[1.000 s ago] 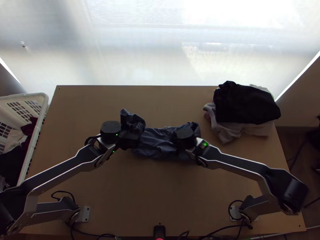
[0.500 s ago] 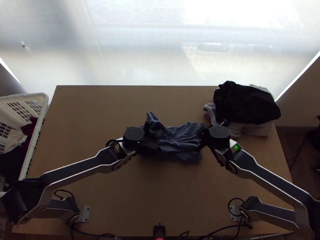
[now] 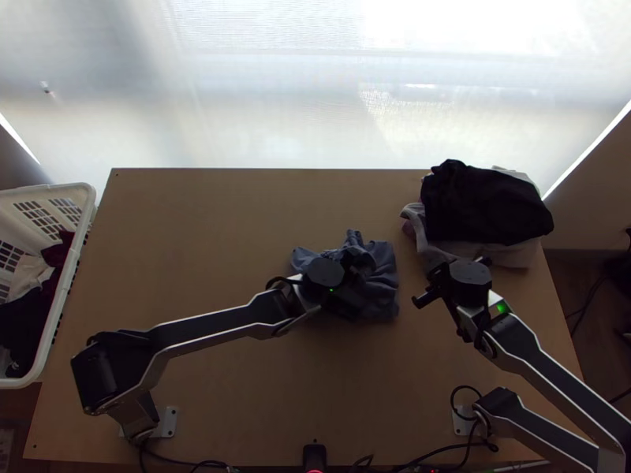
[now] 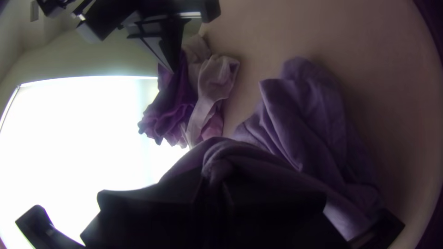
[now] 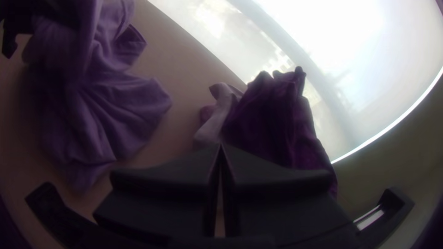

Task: Fold the t-shirt

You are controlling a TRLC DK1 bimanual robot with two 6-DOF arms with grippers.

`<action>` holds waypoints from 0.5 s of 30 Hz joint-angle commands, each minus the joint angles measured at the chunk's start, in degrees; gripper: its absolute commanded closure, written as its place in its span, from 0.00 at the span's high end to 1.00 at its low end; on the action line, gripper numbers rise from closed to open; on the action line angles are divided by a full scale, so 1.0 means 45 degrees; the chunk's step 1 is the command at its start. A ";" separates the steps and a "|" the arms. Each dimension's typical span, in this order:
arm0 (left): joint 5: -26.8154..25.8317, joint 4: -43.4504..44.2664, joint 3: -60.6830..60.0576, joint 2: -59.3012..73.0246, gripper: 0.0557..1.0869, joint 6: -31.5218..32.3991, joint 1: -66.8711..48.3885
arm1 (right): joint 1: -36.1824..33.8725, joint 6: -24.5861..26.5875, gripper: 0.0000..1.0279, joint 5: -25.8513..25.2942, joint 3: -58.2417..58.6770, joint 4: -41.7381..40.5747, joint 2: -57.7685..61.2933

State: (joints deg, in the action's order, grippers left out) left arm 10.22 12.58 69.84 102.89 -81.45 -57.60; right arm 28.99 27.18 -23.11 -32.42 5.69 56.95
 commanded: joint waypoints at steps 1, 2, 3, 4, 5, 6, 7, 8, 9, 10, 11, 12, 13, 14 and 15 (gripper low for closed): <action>0.0014 0.0017 0.1432 0.1471 0.10 0.0327 -0.0754 | -0.1209 -0.0024 0.03 0.0000 0.0389 0.0395 -0.0839; 0.0014 0.0017 0.1530 0.1627 0.12 0.0346 -0.0832 | -0.1326 -0.0005 0.03 0.0000 0.0389 0.0395 -0.0839; 0.0014 0.0017 0.1589 0.1803 0.13 0.0346 -0.0910 | -0.1462 -0.0024 0.03 0.0000 0.0389 0.0395 -0.0839; 0.0014 0.0037 0.1569 0.1959 0.13 0.0385 -0.1008 | -0.1560 -0.0063 0.03 0.0000 0.0370 0.0395 -0.0839; 0.0014 0.0076 0.1569 0.2155 0.14 0.0444 -0.1066 | -0.1638 -0.0102 0.03 0.0000 0.0350 0.0395 -0.0839; 0.0014 0.0095 0.1569 0.2350 0.16 0.0483 -0.1144 | -0.1716 -0.0161 0.03 0.0000 0.0331 0.0395 -0.0839; 0.0014 0.0173 0.1569 0.2545 0.17 0.0502 -0.1242 | -0.1755 -0.0278 0.03 0.0000 0.0311 0.0395 -0.0839; 0.0014 0.0330 0.1569 0.2721 0.17 0.0483 -0.1320 | -0.1775 -0.0298 0.03 0.0000 0.0291 0.0395 -0.0839; 0.0014 0.0388 0.1589 0.2897 0.17 0.0483 -0.1379 | -0.1834 -0.0356 0.03 0.0000 0.0272 0.0395 -0.0839; 0.0014 0.0447 0.1647 0.3034 0.17 0.0502 -0.1476 | -0.1892 -0.0376 0.03 0.0000 0.0272 0.0395 -0.0878; 0.0014 0.0447 0.1686 0.3209 0.17 0.0561 -0.1535 | -0.1931 -0.0415 0.03 0.0000 0.0252 0.0395 -0.0878; 0.0014 0.0525 0.1686 0.3327 0.18 0.0659 -0.1613 | -0.2009 -0.0415 0.03 0.0000 0.0233 0.0395 -0.0897; 0.0034 0.0701 0.1667 0.3541 0.23 0.0659 -0.1633 | -0.2087 -0.0415 0.03 0.0000 0.0213 0.0395 -0.0917; 0.0151 0.0896 0.1686 0.3737 0.33 0.0639 -0.1672 | -0.2127 -0.0415 0.03 0.0000 0.0213 0.0414 -0.0917; 0.0307 0.1131 0.1706 0.3952 0.55 0.0620 -0.1691 | -0.2127 -0.0415 0.03 0.0000 0.0213 0.0493 -0.0956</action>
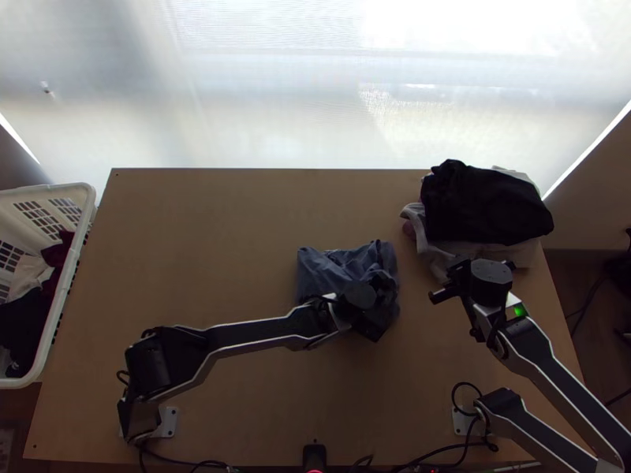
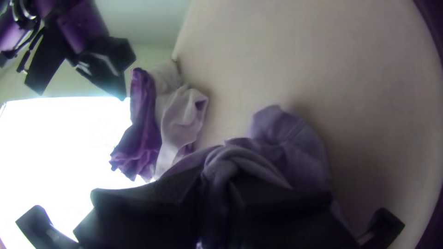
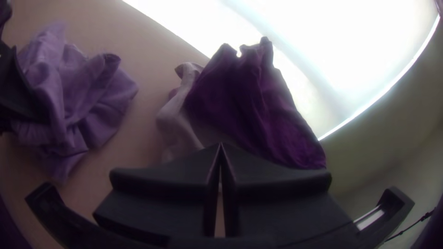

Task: Fold the t-shirt

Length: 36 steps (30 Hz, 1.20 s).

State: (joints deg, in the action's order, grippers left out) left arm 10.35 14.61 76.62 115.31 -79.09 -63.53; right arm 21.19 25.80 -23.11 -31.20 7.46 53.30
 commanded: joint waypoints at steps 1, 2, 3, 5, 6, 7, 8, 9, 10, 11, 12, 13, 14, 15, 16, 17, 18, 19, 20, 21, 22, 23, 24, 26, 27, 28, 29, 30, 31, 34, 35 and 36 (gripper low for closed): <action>0.0435 0.0816 0.0298 0.1388 0.83 0.0114 -0.0395 | -0.0393 -0.0109 0.03 0.0000 -0.0039 0.0138 -0.0223; 0.0649 0.0855 0.0454 0.1603 0.96 0.0134 -0.0395 | -0.0393 -0.0109 0.03 0.0000 -0.0039 0.0197 -0.0301; 0.0688 0.0855 0.0552 0.1759 0.96 0.0173 -0.0414 | -0.0393 -0.0128 0.03 0.0000 -0.0039 0.0255 -0.0379; 0.0669 0.0874 0.0688 0.1915 0.96 0.0310 -0.0395 | -0.0393 -0.0128 0.03 0.0000 -0.0039 0.0353 -0.0457; 0.0688 0.0874 0.0786 0.1955 0.96 0.0544 -0.0395 | -0.0393 -0.0128 0.03 0.0000 -0.0039 0.0412 -0.0496; 0.0669 0.0855 0.0884 0.1955 0.96 0.0935 -0.0395 | -0.0412 -0.0128 0.03 0.0000 -0.0020 0.0431 -0.0516; 0.0669 0.0698 0.1059 0.1876 0.96 0.1521 -0.0414 | -0.0412 -0.0128 0.03 0.0000 0.0019 0.0451 -0.0555; 0.0649 0.0191 0.1313 0.1759 0.96 0.2243 -0.0434 | -0.0412 -0.0128 0.03 0.0000 0.0039 0.0451 -0.0555; 0.0571 -0.0610 0.1723 0.1583 0.96 0.3005 -0.0473 | -0.0412 -0.0128 0.03 0.0000 0.0039 0.0451 -0.0555; 0.0513 -0.1665 0.2368 0.1486 0.96 0.3982 -0.0492 | -0.0412 -0.0148 0.03 0.0019 0.0039 0.0451 -0.0555; 0.0454 -0.3052 0.3364 0.1447 0.96 0.5212 -0.0492 | -0.0412 -0.0167 0.03 0.0019 0.0039 0.0451 -0.0555; 0.0239 -0.4829 0.4614 0.1544 0.96 0.6579 -0.0434 | -0.0412 -0.0206 0.03 0.0019 0.0039 0.0451 -0.0555; -0.0249 -0.6645 0.5981 0.1779 0.96 0.7849 -0.0277 | -0.0412 -0.0246 0.03 0.0019 0.0039 0.0451 -0.0555; -0.0640 -0.7915 0.7016 0.2013 0.96 0.8630 -0.0141 | -0.0393 -0.0265 0.03 0.0019 0.0059 0.0451 -0.0555; -0.0698 -0.8345 0.7388 0.2072 0.96 0.8689 -0.0063 | -0.0393 -0.0304 0.03 0.0019 0.0059 0.0451 -0.0555; -0.0679 -0.8325 0.7270 0.2013 0.96 0.8435 -0.0043 | -0.0393 -0.0324 0.03 0.0019 0.0078 0.0451 -0.0516; -0.0659 -0.8325 0.6997 0.1876 0.96 0.7790 -0.0043 | -0.0373 -0.0363 0.03 0.0019 0.0078 0.0451 -0.0555; -0.0640 -0.8286 0.6665 0.1740 0.96 0.7302 -0.0043 | -0.0353 -0.0363 0.03 0.0019 0.0078 0.0451 -0.0555; -0.0659 -0.8403 0.6450 0.1544 0.96 0.7107 0.0055 | -0.0353 -0.0363 0.03 0.0019 0.0059 0.0451 -0.0575; -0.0679 -0.8579 0.6177 0.1212 0.96 0.6931 0.0074 | -0.0353 -0.0363 0.03 0.0019 0.0039 0.0470 -0.0594; -0.0737 -0.8892 0.5903 0.0880 0.96 0.6853 0.0113 | -0.0373 -0.0363 0.03 0.0019 0.0000 0.0548 -0.0653; -0.0913 -0.9419 0.5669 0.0509 0.96 0.6794 0.0191 | -0.0373 -0.0343 0.03 0.0019 -0.0039 0.0626 -0.0711; -0.1108 -1.0044 0.5454 0.0177 0.96 0.6755 0.0250 | -0.0393 -0.0324 0.03 0.0000 -0.0059 0.0685 -0.0789; -0.1265 -1.0688 0.4985 -0.0526 0.96 0.6814 0.0465 | -0.0451 -0.0324 0.03 0.0000 -0.0059 0.0822 -0.0985; -0.1265 -1.0981 0.4907 -0.0878 0.96 0.6950 0.0602 | -0.0471 -0.0324 0.03 0.0019 -0.0020 0.0880 -0.1063; -0.1265 -1.1138 0.4907 -0.1151 0.96 0.7185 0.0816 | -0.0471 -0.0324 0.03 0.0019 0.0000 0.0958 -0.1141; -0.1265 -1.1235 0.4907 -0.1463 0.96 0.7400 0.1070 | -0.0471 -0.0324 0.03 0.0019 0.0039 0.0998 -0.1219; -0.1265 -1.1313 0.4927 -0.1756 0.96 0.7614 0.1344 | -0.0471 -0.0363 0.03 0.0019 0.0039 0.1076 -0.1278; -0.1265 -1.1450 0.4927 -0.2010 0.96 0.7868 0.1637 | -0.0432 -0.0519 0.03 0.0039 0.0000 0.1212 -0.1297; -0.1265 -1.2700 0.5005 -0.2342 0.95 0.8630 0.2496 | -0.0158 -0.0871 0.03 0.0371 -0.0215 0.1369 -0.1121; -0.1284 -1.3091 0.5005 -0.2401 0.95 0.9118 0.2828 | 0.0057 -0.1027 0.03 0.0410 -0.0391 0.1505 -0.0926; -0.1284 -1.3306 0.4985 -0.2440 0.95 0.9509 0.3062 | 0.0193 -0.1124 0.03 0.0507 -0.0547 0.1583 -0.0731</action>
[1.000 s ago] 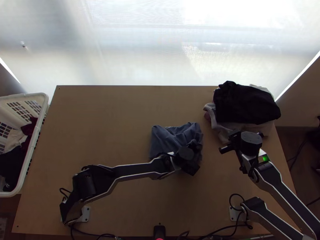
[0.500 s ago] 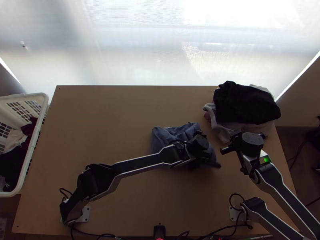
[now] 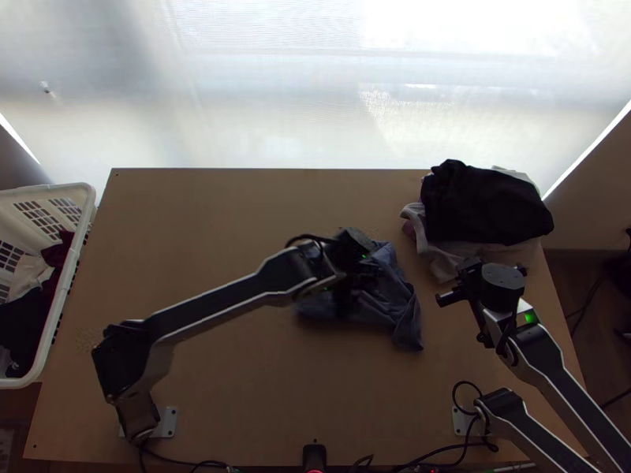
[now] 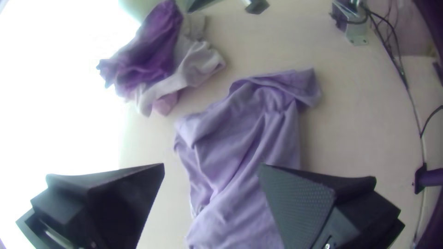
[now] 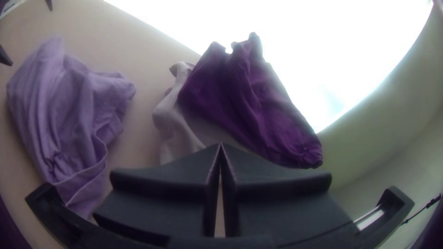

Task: Fold the t-shirt

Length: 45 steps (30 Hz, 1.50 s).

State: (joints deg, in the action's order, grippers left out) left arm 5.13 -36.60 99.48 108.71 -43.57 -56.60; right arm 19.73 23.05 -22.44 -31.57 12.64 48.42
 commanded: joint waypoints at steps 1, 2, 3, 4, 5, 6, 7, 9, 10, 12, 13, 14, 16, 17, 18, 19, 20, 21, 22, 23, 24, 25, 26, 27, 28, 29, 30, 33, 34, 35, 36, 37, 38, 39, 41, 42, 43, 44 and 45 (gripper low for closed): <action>-0.0162 -0.2023 -0.0134 -0.1032 0.95 0.2026 0.1855 | 0.0714 -0.0610 0.03 0.0494 -0.0660 0.0510 0.0567; -0.0221 -0.2140 -0.0115 -0.1032 0.95 0.2358 0.2187 | 0.0988 -0.0630 0.03 0.0572 -0.0816 0.0510 0.0743; -0.0221 -0.2238 -0.0115 -0.1032 0.95 0.2632 0.2480 | 0.1300 -0.0630 0.03 0.0572 -0.0972 0.0471 0.1016; -0.0280 -0.2355 -0.0115 -0.1032 0.94 0.2925 0.2734 | 0.1574 -0.0630 0.03 0.0572 -0.1148 0.0413 0.1329; -0.0534 -0.2550 -0.0134 -0.1051 0.90 0.3198 0.2949 | 0.1866 -0.0649 0.03 0.0572 -0.1343 0.0374 0.1622; -0.0787 -0.2804 -0.0173 -0.1051 0.88 0.3433 0.3124 | 0.2120 -0.0649 0.03 0.0572 -0.1539 0.0374 0.1856; -0.0866 -0.3058 -0.0310 -0.1071 0.85 0.3569 0.3222 | 0.2452 -0.0649 0.03 0.0572 -0.1714 0.0354 0.2091; -0.0866 -0.3039 -0.0974 -0.1305 0.85 0.3687 0.3437 | 0.3214 -0.0610 0.05 0.0552 -0.1968 0.0354 0.2540; -0.0905 -0.2941 -0.1365 -0.1442 0.85 0.3745 0.3534 | 0.3546 -0.0591 0.07 0.0552 -0.2085 0.0354 0.2735; -0.0905 -0.2648 -0.2048 -0.1657 0.85 0.3765 0.3867 | 0.4113 -0.0610 0.13 0.0533 -0.2359 0.0354 0.3184; -0.0924 -0.2589 -0.2302 -0.1735 0.85 0.3765 0.4003 | 0.4327 -0.0610 0.15 0.0533 -0.2515 0.0354 0.3419; -0.1061 -0.2609 -0.2478 -0.1754 0.85 0.3745 0.4179 | 0.4542 -0.0649 0.17 0.0533 -0.2671 0.0354 0.3634; -0.1119 -0.2629 -0.2791 -0.1774 0.86 0.3472 0.4550 | 0.4855 -0.0962 0.20 0.0533 -0.3238 0.0550 0.4278; -0.1119 -0.2648 -0.2927 -0.1852 0.89 0.3354 0.4784 | 0.5011 -0.1391 0.23 0.0533 -0.3648 0.0843 0.4630; -0.1119 -0.2629 -0.3025 -0.1911 0.91 0.3218 0.5058 | 0.5187 -0.1821 0.28 0.0533 -0.4097 0.1135 0.5020; -0.1119 -0.2648 -0.3064 -0.2028 0.92 0.3120 0.5331 | 0.5324 -0.2251 0.33 0.0533 -0.4585 0.1468 0.5391; -0.1139 -0.2648 -0.3103 -0.2223 0.93 0.3042 0.5585 | 0.5519 -0.2563 0.38 0.0533 -0.5035 0.1780 0.5763; -0.1237 -0.2648 -0.3142 -0.2438 0.93 0.2964 0.5820 | 0.5812 -0.2739 0.43 0.0533 -0.5386 0.1975 0.6095; -0.1354 -0.2687 -0.3220 -0.2614 0.93 0.2944 0.5995 | 0.6085 -0.2759 0.48 0.0533 -0.5640 0.2093 0.6388; -0.1451 -0.2726 -0.3377 -0.2770 0.93 0.2827 0.6113 | 0.6300 -0.2759 0.53 0.0513 -0.5816 0.2132 0.6661; -0.1451 -0.2726 -0.3591 -0.2926 0.93 0.2671 0.6113 | 0.6515 -0.2719 0.60 0.0513 -0.5914 0.2132 0.6915; -0.1432 -0.2687 -0.3826 -0.3122 0.94 0.2515 0.6152 | 0.6710 -0.2700 0.68 0.0513 -0.5972 0.2190 0.7169; -0.1432 -0.2648 -0.3943 -0.3317 0.95 0.2495 0.6230 | 0.6964 -0.2661 0.78 0.0513 -0.5992 0.2210 0.7364; -0.1451 -0.2629 -0.3982 -0.3512 0.95 0.2515 0.6347 | 0.7296 -0.2622 0.85 0.0513 -0.5992 0.2210 0.7540; -0.1451 -0.2648 -0.4002 -0.3649 0.95 0.2534 0.6562 | 0.7687 -0.2583 0.91 0.0513 -0.5992 0.2210 0.7657; -0.1451 -0.2648 -0.4060 -0.3805 0.95 0.2495 0.6757 | 0.8136 -0.2505 0.96 0.0455 -0.5992 0.2190 0.7833; -0.1451 -0.2648 -0.4138 -0.3942 0.95 0.2437 0.7031 | 0.8585 -0.2505 0.96 0.0279 -0.6011 0.2151 0.8028; -0.1451 -0.2609 -0.4373 -0.4469 0.95 0.2241 0.7773 | 0.9679 -0.2426 0.96 -0.0034 -0.6031 0.2053 0.8790; -0.1451 -0.2589 -0.4412 -0.4704 0.95 0.2202 0.7988 | 0.9933 -0.2387 0.96 -0.0288 -0.5992 0.2053 0.9005; -0.1451 -0.2570 -0.4451 -0.4938 0.95 0.2163 0.8222 | 1.0187 -0.2309 0.96 -0.0717 -0.5972 0.2014 0.9239; -0.1451 -0.2550 -0.4509 -0.5172 0.95 0.2104 0.8437 | 1.0421 -0.2212 0.96 -0.1245 -0.5933 0.1878 0.9473; -0.1451 -0.2531 -0.4588 -0.5446 0.95 0.2046 0.8671 | 1.0616 -0.1899 0.96 -0.1850 -0.5816 0.1487 0.9688; -0.1471 -0.2531 -0.4666 -0.5719 0.95 0.2026 0.8867 | 1.0851 -0.1528 0.96 -0.2612 -0.5699 0.1077 0.9903; -0.1471 -0.2531 -0.4763 -0.5973 0.95 0.2026 0.9003 | 1.1027 -0.1196 0.96 -0.3139 -0.5582 0.0706 1.0040; -0.1471 -0.2472 -0.5095 -0.6501 0.95 0.2026 0.9140 | 1.1144 -0.0727 0.96 -0.3256 -0.5386 0.0100 1.0235; -0.1491 -0.2453 -0.5252 -0.6715 0.95 0.2026 0.9159 | 1.1183 -0.0727 0.96 -0.3315 -0.5367 0.0042 1.0372; -0.1471 -0.2394 -0.5466 -0.6969 0.95 0.2026 0.9238 | 1.1320 -0.0727 0.96 -0.3588 -0.5289 0.0003 1.0528; -0.1491 -0.2375 -0.5642 -0.7184 0.95 0.2026 0.9296 | 1.1515 -0.0688 0.96 -0.3784 -0.5191 -0.0056 1.0684; -0.1471 -0.2277 -0.5838 -0.7399 0.95 0.2026 0.9374 | 1.1710 -0.0532 0.96 -0.3960 -0.5035 -0.0310 1.0860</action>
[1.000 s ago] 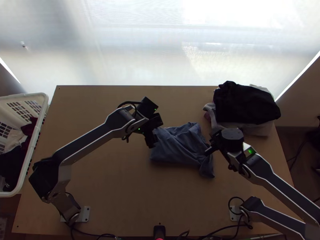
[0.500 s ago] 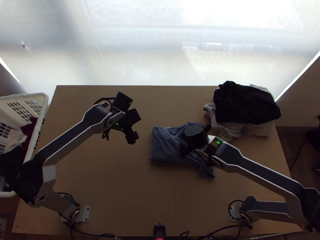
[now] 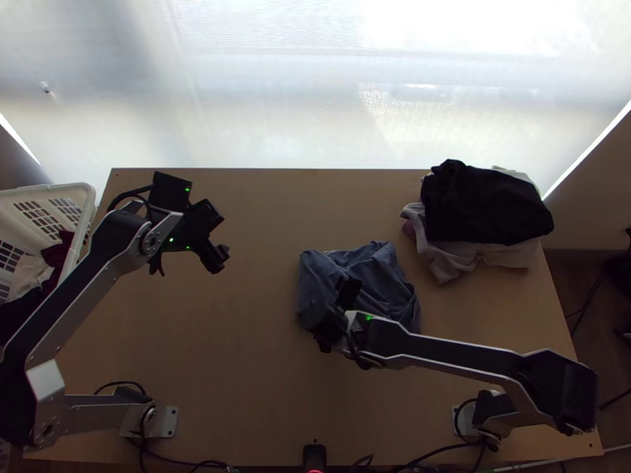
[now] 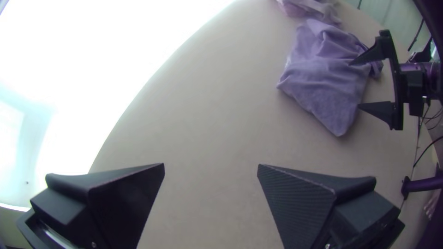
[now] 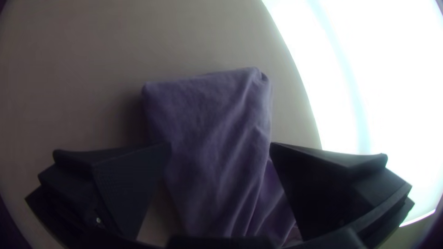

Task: Fold the t-shirt

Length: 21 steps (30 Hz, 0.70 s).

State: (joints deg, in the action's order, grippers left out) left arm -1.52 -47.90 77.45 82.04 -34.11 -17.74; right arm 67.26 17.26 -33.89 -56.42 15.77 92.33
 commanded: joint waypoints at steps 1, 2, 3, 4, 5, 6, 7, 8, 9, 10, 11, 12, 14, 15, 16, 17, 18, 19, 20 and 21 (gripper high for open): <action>0.0006 0.0332 -0.1137 -0.1669 0.95 -0.0077 0.0817 | 0.1302 0.0990 0.96 -0.1532 0.0644 -0.1317 0.1259; -0.0014 0.0390 -0.1313 -0.1864 0.95 -0.0077 0.0953 | 0.1459 0.1087 0.96 -0.1610 0.0722 -0.1473 0.1454; -0.0014 0.0429 -0.1449 -0.2001 0.95 -0.0077 0.1070 | 0.1615 0.1087 0.96 -0.1688 0.0742 -0.1493 0.1649; -0.0014 0.0508 -0.1606 -0.2157 0.95 -0.0096 0.1188 | 0.1712 0.1107 0.96 -0.1785 0.0742 -0.1551 0.1884; -0.0014 0.0625 -0.1801 -0.2294 0.95 -0.0116 0.1324 | 0.1752 0.1107 0.96 -0.1883 0.0722 -0.1668 0.2118; -0.0014 0.0781 -0.2016 -0.2489 0.95 -0.0213 0.1422 | 0.1771 0.1107 0.96 -0.2000 0.0722 -0.1825 0.2372; -0.0014 0.0937 -0.2211 -0.2645 0.95 -0.0253 0.1539 | 0.1752 0.1107 0.96 -0.2157 0.0703 -0.1981 0.2645; -0.0014 0.1054 -0.2387 -0.2821 0.95 -0.0292 0.1676 | 0.1752 0.1146 0.96 -0.2371 0.0683 -0.2137 0.2880; -0.0014 0.1133 -0.2543 -0.2958 0.95 -0.0292 0.1754 | 0.1752 0.1185 0.96 -0.2625 0.0664 -0.2293 0.3055; -0.0014 0.1172 -0.2680 -0.3094 0.95 -0.0311 0.1871 | 0.1752 0.1341 0.96 -0.2899 0.0644 -0.2528 0.3231; -0.0034 0.1211 -0.2817 -0.3231 0.95 -0.0350 0.2008 | 0.1752 0.1595 0.96 -0.3172 0.0644 -0.2860 0.3387; -0.0073 0.1308 -0.2973 -0.3387 0.95 -0.0370 0.2106 | 0.1732 0.1829 0.96 -0.3368 0.0644 -0.3192 0.3544; -0.0092 0.1406 -0.3188 -0.3641 0.95 -0.0428 0.2320 | 0.1693 0.2435 0.96 -0.3700 0.0644 -0.3915 0.3798; -0.0229 0.1426 -0.3246 -0.3719 0.95 -0.0448 0.2457 | 0.1673 0.2728 0.96 -0.3797 0.0644 -0.4247 0.3915; -0.0385 0.1426 -0.3305 -0.3817 0.95 -0.0487 0.2633 | 0.1673 0.2982 0.96 -0.3856 0.0625 -0.4540 0.4012; -0.0502 0.1426 -0.3363 -0.3934 0.95 -0.0585 0.2809 | 0.1654 0.3158 0.96 -0.3856 0.0605 -0.4754 0.4071; -0.0619 0.1426 -0.3442 -0.4012 0.95 -0.0663 0.2945 | 0.1654 0.3392 0.96 -0.3856 0.0585 -0.4930 0.4188; -0.0717 0.1426 -0.3481 -0.4071 0.95 -0.0760 0.3121 | 0.1615 0.3509 0.96 -0.3875 0.0507 -0.5028 0.4286; -0.0756 0.1426 -0.3539 -0.4130 0.95 -0.0819 0.3277 | 0.1576 0.3626 0.96 -0.3914 0.0468 -0.5106 0.4344; -0.0795 0.1426 -0.3598 -0.4188 0.95 -0.0956 0.3414 | 0.1517 0.3783 0.96 -0.3934 0.0429 -0.5165 0.4423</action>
State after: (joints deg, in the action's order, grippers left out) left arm -3.31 -42.06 63.70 65.95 -36.53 -6.50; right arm 74.56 29.47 -50.24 -53.93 -3.22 108.79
